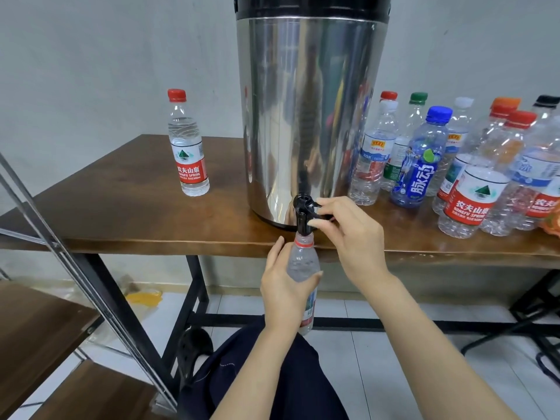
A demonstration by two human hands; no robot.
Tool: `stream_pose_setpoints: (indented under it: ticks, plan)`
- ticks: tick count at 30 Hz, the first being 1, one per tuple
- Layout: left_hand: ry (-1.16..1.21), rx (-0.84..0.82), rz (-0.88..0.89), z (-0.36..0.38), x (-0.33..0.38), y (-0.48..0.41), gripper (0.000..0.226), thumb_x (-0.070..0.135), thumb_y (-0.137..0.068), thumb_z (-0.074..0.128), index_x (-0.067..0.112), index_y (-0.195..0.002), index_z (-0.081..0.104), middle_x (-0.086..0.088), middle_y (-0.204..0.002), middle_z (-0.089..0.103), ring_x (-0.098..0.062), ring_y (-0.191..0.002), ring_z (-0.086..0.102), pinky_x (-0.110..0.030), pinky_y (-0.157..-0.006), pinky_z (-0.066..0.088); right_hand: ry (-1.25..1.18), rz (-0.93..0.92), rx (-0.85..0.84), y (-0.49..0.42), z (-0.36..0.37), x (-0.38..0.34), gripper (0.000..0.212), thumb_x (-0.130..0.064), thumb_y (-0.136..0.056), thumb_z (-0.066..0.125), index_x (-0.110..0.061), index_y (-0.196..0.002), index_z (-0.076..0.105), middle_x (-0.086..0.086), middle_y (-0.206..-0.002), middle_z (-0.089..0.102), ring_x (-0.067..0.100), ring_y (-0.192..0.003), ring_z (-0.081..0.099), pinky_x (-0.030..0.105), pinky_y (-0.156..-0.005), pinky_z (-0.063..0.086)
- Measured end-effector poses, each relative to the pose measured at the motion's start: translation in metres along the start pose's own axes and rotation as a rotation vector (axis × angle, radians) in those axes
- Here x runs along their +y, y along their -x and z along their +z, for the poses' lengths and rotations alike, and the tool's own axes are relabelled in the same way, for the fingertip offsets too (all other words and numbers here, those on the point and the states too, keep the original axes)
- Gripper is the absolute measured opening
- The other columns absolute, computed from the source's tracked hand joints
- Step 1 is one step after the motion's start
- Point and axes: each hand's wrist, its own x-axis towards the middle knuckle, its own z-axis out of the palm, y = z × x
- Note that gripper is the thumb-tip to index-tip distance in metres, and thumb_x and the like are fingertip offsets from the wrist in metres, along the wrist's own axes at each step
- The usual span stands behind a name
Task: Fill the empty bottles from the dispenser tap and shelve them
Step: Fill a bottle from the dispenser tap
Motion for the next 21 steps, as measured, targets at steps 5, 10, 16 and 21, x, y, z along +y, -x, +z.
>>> stream_pose_setpoints:
  ticks: [5, 10, 16, 21]
  plan:
    - [0.017, -0.002, -0.037, 0.000, 0.002, -0.001, 0.060, 0.018, -0.070, 0.088, 0.024, -0.125, 0.064, 0.009, -0.149, 0.044, 0.039, -0.104, 0.031, 0.010, -0.083, 0.025, 0.204, -0.160, -0.150, -0.046, 0.000, -0.018, 0.026, -0.031, -0.092, 0.056, -0.008, -0.084, 0.064, 0.004, -0.081, 0.061, 0.018, -0.080, 0.054, 0.021, -0.068, 0.042]
    - [0.003, -0.014, -0.055, -0.002, 0.004, 0.000, 0.059, 0.018, -0.071, 0.088, 0.023, -0.125, 0.064, 0.008, -0.150, 0.043, 0.030, -0.105, 0.038, 0.012, -0.081, 0.024, 0.061, 0.070, -0.226, -0.074, 0.012, -0.029, 0.035, -0.036, -0.094, 0.056, -0.005, -0.083, 0.067, 0.005, -0.078, 0.066, 0.024, -0.078, 0.060, 0.044, -0.072, 0.051]
    - [0.007, -0.019, -0.029, -0.003, 0.005, 0.002, 0.057, 0.016, -0.070, 0.088, 0.021, -0.122, 0.066, 0.006, -0.150, 0.043, 0.038, -0.102, 0.033, 0.011, -0.079, 0.024, -0.245, 0.357, -0.031, -0.051, -0.005, -0.006, 0.021, -0.024, -0.098, 0.056, -0.015, -0.110, 0.071, -0.006, -0.101, 0.067, -0.002, -0.080, 0.057, 0.020, -0.075, 0.048]
    - [-0.002, -0.062, -0.036, 0.000, 0.005, 0.007, 0.051, 0.018, -0.069, 0.089, 0.022, -0.116, 0.067, 0.012, -0.158, 0.031, 0.040, -0.098, 0.032, 0.010, -0.077, 0.028, 0.202, 0.636, -0.392, -0.008, -0.014, 0.070, 0.037, -0.025, -0.095, 0.062, -0.012, -0.129, 0.060, 0.015, -0.128, 0.058, 0.030, -0.112, 0.057, 0.034, -0.099, 0.042]
